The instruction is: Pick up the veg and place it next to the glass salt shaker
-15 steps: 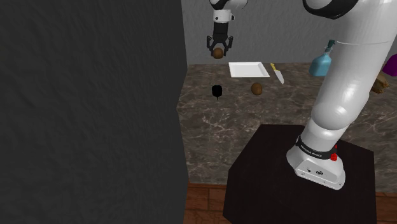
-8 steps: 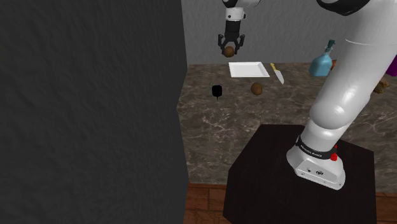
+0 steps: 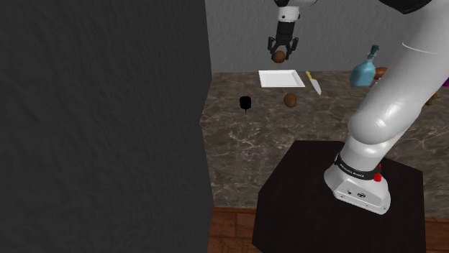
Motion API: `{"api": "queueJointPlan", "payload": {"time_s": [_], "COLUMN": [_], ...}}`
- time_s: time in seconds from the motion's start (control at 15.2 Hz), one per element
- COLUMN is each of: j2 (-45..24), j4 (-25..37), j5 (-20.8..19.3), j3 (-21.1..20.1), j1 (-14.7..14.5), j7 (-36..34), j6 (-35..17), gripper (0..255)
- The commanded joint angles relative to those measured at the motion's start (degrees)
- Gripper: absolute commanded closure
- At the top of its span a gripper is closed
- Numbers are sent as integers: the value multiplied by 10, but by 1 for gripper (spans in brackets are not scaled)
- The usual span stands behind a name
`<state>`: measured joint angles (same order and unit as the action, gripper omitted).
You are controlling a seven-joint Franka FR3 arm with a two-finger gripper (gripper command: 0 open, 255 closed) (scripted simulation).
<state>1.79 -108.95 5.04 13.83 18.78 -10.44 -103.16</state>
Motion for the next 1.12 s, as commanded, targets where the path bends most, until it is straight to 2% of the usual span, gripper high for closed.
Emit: {"api": "queueJointPlan", "payload": {"time_s": [0.0, 0.53, 1.06], "j2": [8, 24, 2], "j4": [-7, -21, 6], "j5": [-5, -22, -27], "j3": [14, 71, 131], "j1": [14, 65, 118], "j7": [28, 130, 242], "j6": [4, 12, 25], "gripper": [255, 255, 255]}}
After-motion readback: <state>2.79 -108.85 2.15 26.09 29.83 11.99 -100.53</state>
